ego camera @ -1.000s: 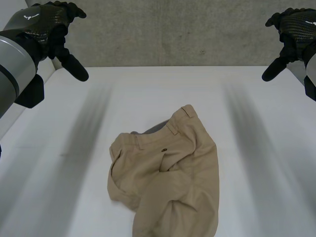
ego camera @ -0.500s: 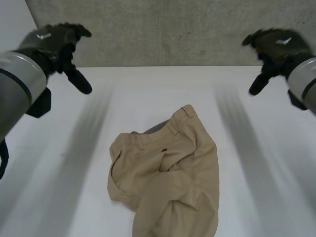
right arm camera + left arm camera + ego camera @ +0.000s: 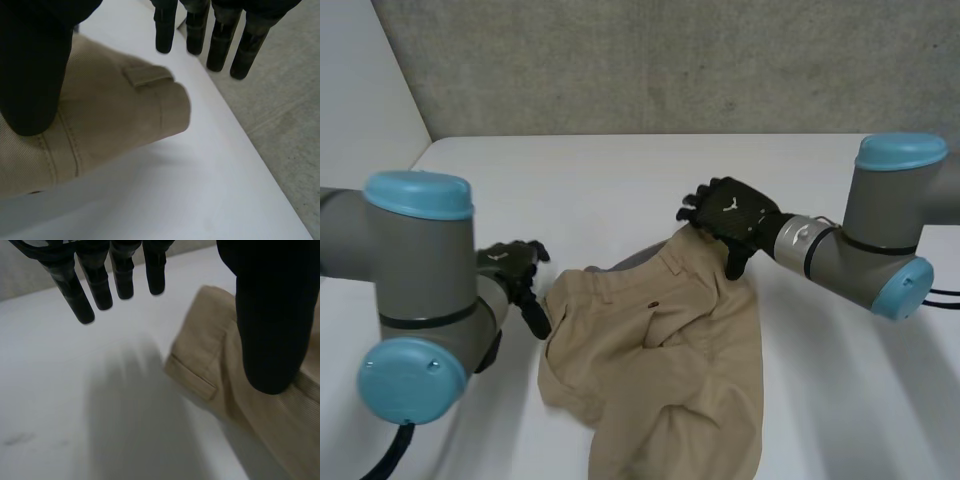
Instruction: Fold the shorts.
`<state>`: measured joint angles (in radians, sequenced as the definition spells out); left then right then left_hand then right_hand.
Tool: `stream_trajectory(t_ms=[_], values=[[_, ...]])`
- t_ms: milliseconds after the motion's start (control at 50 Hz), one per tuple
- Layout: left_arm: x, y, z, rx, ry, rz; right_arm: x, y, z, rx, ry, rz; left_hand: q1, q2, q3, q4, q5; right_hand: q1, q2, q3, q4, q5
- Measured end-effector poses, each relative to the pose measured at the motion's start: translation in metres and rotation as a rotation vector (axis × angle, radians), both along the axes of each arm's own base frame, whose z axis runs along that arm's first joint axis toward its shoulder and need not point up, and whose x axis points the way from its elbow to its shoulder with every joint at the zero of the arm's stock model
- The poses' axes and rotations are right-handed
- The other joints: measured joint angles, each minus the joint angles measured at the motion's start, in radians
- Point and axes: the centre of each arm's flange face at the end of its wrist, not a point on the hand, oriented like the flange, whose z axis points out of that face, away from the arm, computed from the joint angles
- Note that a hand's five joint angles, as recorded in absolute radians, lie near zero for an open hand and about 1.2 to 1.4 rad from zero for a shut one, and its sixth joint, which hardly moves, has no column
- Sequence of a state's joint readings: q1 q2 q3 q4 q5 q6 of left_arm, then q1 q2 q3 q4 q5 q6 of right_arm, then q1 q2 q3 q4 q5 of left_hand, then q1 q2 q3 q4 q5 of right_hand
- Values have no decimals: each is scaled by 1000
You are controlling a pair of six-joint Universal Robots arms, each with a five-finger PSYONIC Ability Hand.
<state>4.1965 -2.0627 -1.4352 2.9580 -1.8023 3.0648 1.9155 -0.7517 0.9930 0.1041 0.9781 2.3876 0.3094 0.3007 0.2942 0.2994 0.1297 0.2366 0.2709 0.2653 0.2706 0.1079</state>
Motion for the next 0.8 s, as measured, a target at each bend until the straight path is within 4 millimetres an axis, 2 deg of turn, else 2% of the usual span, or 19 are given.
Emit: stream_trajectory(t_ms=[20, 60, 100, 120, 140, 180, 200, 340, 400, 420, 440, 460, 480, 500, 520, 560, 660, 760, 800], values=[[-3, -1, -4, 7, -3, -7, 1, 0, -3, -9, 13, 5, 46, 45, 46, 41, 39, 0, 0, 0, 0, 0], [-7, -2, -8, 12, -6, -16, 2, 1, -7, -22, 31, 12, 136, 131, 129, 129, 125, 209, 246, 251, 238, 197], [-10, -3, -10, 13, -8, -22, 3, 1, -9, -32, 42, 15, 159, 151, 155, 154, 148, 264, 309, 301, 294, 241], [-14, -6, -11, 7, -9, -29, 3, 1, -10, -40, 52, 15, 357, 347, 330, 331, 321, 472, 512, 513, 505, 425], [-16, -7, -11, 5, -8, -31, 3, 1, -9, -42, 54, 14, 357, 347, 330, 331, 321, 589, 660, 656, 651, 556], [-22, -12, -10, -13, -6, -39, 3, 2, -8, -49, 59, 10, 799, 755, 755, 756, 739, 717, 883, 858, 878, 794], [-25, -16, -9, -25, -4, -42, 2, 2, -6, -50, 61, 7, 843, 856, 858, 860, 835, 723, 896, 869, 898, 811], [-44, -43, 6, -132, 6, -63, -3, 8, 11, -56, 65, -24, 843, 881, 887, 893, 841, 727, 899, 876, 916, 821], [-58, -64, 28, -259, 14, -83, -13, 12, 32, -44, 79, -123, 843, 886, 892, 894, 841, 727, 899, 879, 916, 821], [-58, -64, 28, -259, 14, -83, -13, 12, 32, -44, 79, -123, 843, 886, 892, 894, 841, 727, 899, 879, 916, 821], [-64, -75, 42, -334, 21, -90, -18, 14, 40, -33, 85, -173, 843, 886, 892, 894, 841, 727, 899, 881, 916, 821], [-64, -75, 42, -334, 21, -90, -18, 14, 40, -33, 85, -173, 843, 886, 892, 894, 841, 727, 899, 881, 916, 821], [-72, -85, 57, -414, 32, -93, -26, 20, 51, 4, 83, -260, 843, 886, 892, 894, 841, 728, 899, 882, 917, 821], [-72, -85, 57, -414, 32, -93, -26, 20, 51, 4, 83, -260, 843, 886, 892, 894, 841, 728, 899, 882, 917, 821], [-79, -94, 72, -496, 52, -92, -30, 27, 57, 53, 70, -319, 843, 894, 892, 894, 841, 728, 899, 905, 917, 833], [-87, -102, 87, -577, 79, -88, -33, 37, 62, 116, 47, -365, 843, 895, 892, 894, 841, 728, 899, 911, 917, 851], [-104, -112, 113, -727, 143, -88, -29, 66, 64, 281, -21, -395, 843, 896, 892, 894, 841, 728, 899, 911, 920, 879], [-119, -113, 116, -800, 158, -110, -16, 94, 56, 452, -112, -367, 868, 897, 893, 894, 841, 728, 913, 911, 921, 879], [-127, -112, 108, -814, 146, -131, -9, 103, 51, 537, -179, -362, 869, 897, 893, 894, 841, 728, 913, 917, 921, 879]])
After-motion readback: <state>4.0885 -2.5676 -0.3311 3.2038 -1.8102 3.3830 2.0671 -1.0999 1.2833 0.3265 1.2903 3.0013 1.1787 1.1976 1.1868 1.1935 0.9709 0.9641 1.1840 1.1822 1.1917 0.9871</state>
